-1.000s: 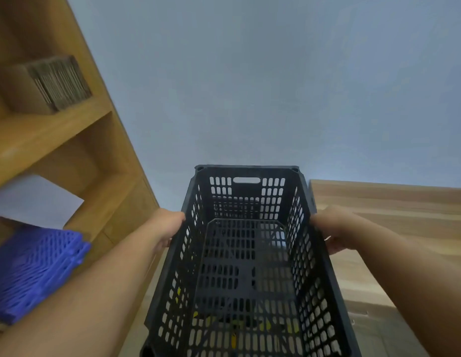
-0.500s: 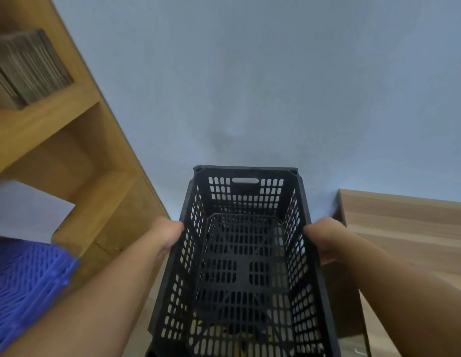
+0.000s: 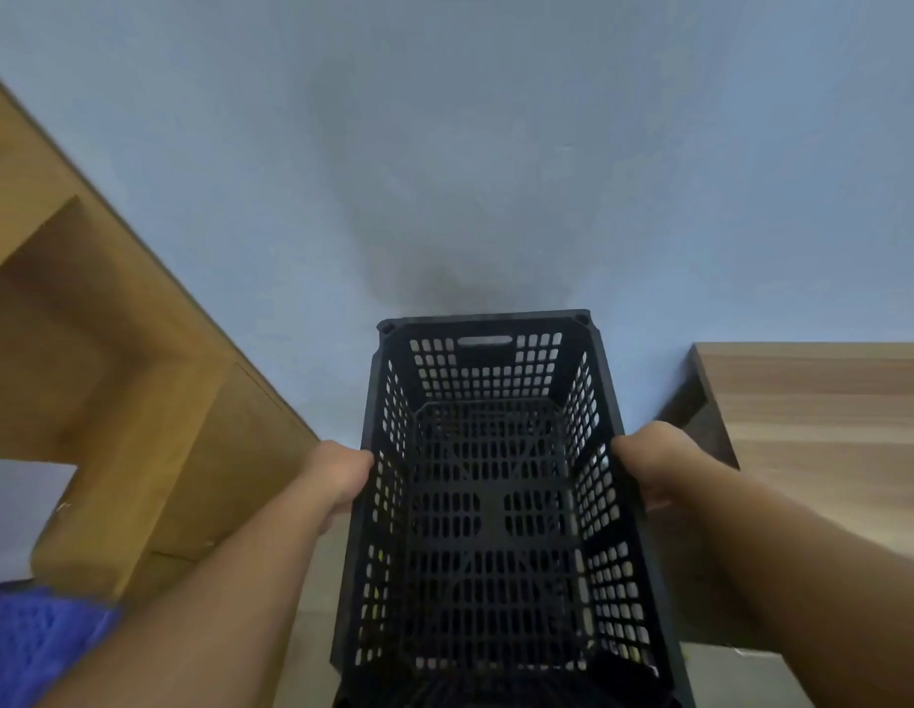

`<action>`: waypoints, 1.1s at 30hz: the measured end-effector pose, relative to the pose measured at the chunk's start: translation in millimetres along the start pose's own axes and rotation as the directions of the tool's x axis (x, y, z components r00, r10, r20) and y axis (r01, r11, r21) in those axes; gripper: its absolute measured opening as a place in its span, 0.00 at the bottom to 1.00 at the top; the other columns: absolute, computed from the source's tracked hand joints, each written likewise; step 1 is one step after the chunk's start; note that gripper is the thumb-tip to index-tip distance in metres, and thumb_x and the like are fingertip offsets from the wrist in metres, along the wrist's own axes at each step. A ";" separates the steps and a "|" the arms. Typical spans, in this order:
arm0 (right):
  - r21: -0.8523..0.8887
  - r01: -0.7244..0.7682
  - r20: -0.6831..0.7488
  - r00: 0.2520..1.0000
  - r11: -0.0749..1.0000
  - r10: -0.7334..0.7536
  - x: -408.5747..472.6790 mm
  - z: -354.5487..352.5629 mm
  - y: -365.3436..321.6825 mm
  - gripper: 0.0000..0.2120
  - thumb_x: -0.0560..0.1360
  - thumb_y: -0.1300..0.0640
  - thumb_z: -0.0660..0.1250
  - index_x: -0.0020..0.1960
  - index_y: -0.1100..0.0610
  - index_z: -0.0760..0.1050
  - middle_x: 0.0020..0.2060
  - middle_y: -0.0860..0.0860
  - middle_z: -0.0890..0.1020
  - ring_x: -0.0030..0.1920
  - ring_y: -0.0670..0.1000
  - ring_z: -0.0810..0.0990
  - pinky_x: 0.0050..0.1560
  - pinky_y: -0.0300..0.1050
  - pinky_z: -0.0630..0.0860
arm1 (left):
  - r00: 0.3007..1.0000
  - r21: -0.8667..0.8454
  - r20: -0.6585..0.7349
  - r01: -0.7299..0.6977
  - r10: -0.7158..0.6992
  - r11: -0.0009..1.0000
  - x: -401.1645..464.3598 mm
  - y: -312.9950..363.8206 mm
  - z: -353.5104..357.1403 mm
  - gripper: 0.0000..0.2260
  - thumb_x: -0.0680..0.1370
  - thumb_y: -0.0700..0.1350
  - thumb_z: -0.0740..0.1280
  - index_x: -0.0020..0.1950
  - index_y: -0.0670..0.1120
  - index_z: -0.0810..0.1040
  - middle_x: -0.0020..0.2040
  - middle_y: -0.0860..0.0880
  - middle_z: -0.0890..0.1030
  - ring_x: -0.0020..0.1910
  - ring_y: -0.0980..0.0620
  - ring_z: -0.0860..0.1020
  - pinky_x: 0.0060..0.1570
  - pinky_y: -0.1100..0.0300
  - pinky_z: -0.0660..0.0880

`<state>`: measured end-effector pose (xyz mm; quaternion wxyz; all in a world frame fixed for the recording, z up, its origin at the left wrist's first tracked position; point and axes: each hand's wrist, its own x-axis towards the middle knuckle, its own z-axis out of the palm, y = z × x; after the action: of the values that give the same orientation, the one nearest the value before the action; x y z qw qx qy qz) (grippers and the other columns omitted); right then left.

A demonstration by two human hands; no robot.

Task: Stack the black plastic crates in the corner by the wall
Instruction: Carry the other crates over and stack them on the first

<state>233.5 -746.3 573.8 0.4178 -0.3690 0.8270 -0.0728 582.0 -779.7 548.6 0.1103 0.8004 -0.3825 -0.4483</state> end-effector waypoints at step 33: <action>-0.192 0.017 -0.029 0.999 0.981 -0.022 52.2 44.5 9.3 0.12 0.79 0.54 0.65 0.57 0.61 0.75 0.49 0.57 0.82 0.51 0.58 0.82 0.48 0.50 0.78 | 0.980 0.312 -0.020 -0.180 0.196 0.933 69.0 6.8 18.6 0.05 0.83 0.36 0.66 0.50 0.45 0.76 0.53 0.41 0.82 0.40 0.51 0.77 0.35 0.57 0.74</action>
<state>241.7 -766.3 508.1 0.3668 -0.4145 0.8329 -0.0024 584.7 -830.3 497.7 0.0360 0.7784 -0.5197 -0.3501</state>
